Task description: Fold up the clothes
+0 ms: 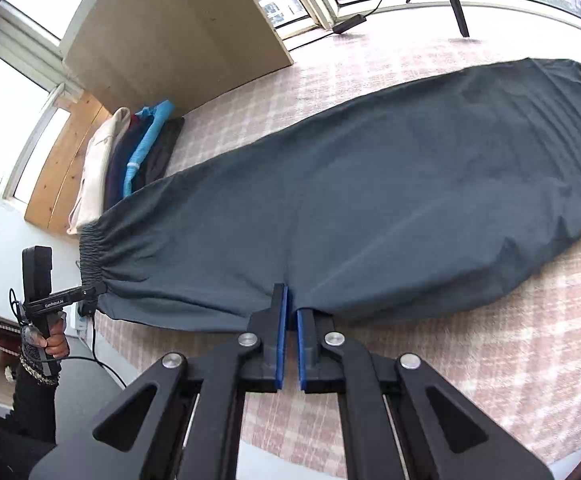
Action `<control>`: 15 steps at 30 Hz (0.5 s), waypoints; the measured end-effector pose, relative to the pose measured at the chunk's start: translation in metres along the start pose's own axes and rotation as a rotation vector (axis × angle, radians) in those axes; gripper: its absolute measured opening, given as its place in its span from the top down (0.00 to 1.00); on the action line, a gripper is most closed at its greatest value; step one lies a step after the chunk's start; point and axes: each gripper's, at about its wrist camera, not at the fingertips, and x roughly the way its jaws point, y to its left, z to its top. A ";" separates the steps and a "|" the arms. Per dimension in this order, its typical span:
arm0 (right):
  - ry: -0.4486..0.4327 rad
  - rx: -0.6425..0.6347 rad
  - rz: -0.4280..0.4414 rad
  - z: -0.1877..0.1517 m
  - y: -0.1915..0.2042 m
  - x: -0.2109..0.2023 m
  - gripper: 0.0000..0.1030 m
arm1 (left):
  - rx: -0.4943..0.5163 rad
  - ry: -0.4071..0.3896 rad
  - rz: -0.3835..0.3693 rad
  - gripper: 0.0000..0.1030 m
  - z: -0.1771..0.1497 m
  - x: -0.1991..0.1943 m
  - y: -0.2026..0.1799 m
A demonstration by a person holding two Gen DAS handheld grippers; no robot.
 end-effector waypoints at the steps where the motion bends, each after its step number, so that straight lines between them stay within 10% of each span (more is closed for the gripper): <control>1: 0.007 -0.029 -0.008 -0.002 0.005 -0.008 0.96 | 0.000 0.008 -0.005 0.81 -0.007 -0.007 -0.004; 4: 0.065 -0.041 -0.062 -0.008 0.005 0.010 0.95 | 0.009 0.058 0.000 0.72 -0.016 0.004 -0.002; 8: 0.226 0.068 -0.069 -0.017 -0.017 0.053 0.91 | 0.007 0.143 0.190 0.67 0.000 0.041 0.005; 15: 0.058 0.118 0.010 -0.030 -0.056 -0.015 0.51 | 0.099 -0.054 0.414 0.65 0.017 -0.026 -0.015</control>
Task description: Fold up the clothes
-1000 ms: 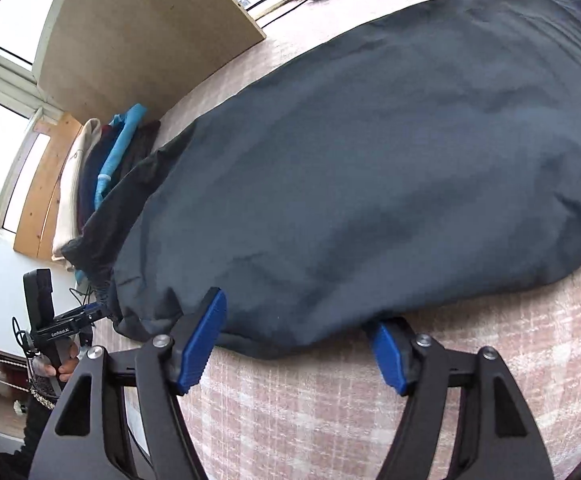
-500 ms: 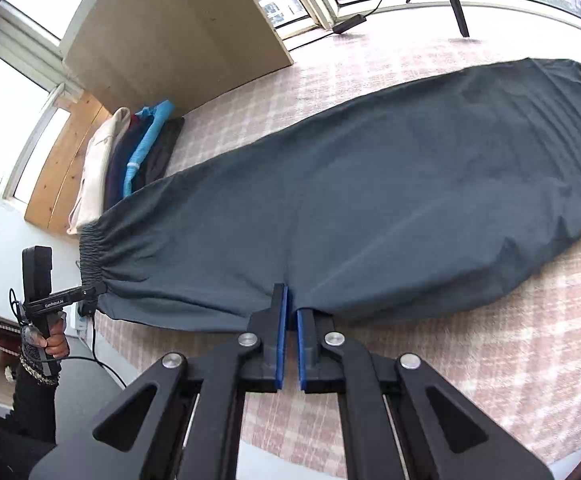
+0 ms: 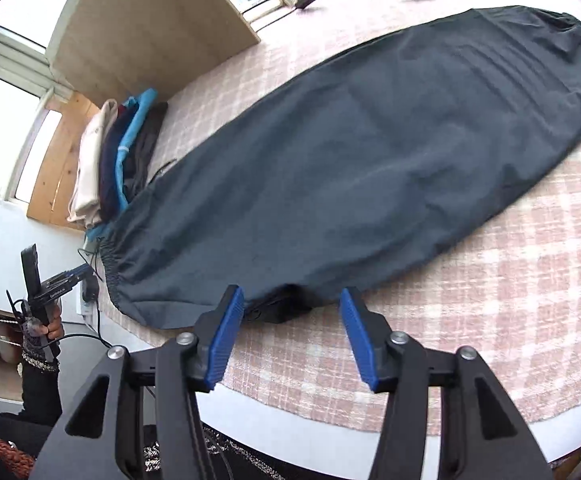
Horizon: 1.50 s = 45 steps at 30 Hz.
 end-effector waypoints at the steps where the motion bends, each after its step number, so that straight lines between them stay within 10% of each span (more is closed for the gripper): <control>1: -0.009 0.011 -0.006 0.001 -0.008 -0.002 0.51 | 0.010 -0.014 -0.025 0.65 -0.005 -0.008 0.014; 7: 0.166 0.052 0.051 0.022 -0.040 0.043 0.52 | 0.166 -0.007 -0.172 0.65 -0.019 -0.014 -0.068; 10: 0.136 -0.023 0.052 0.035 -0.031 0.048 0.73 | 0.237 0.024 -0.274 0.65 -0.035 -0.009 -0.141; 16: 0.058 -0.137 0.177 0.081 -0.012 0.032 0.82 | 0.292 0.009 -0.385 0.63 -0.037 0.002 -0.280; 22: 0.185 -0.246 0.168 0.087 -0.015 0.027 0.80 | 0.392 -0.052 -0.194 0.59 -0.031 0.039 -0.378; 28: 0.318 -0.315 0.172 0.051 -0.044 0.032 0.66 | 0.303 -0.054 -0.067 0.61 -0.010 0.061 -0.369; 33: 0.402 -0.410 0.181 0.039 -0.035 0.072 0.88 | 0.174 -0.073 -0.058 0.60 0.014 0.063 -0.336; 45: 0.280 -0.470 0.183 0.094 -0.008 0.073 0.89 | 0.132 -0.078 -0.111 0.50 -0.007 0.045 -0.347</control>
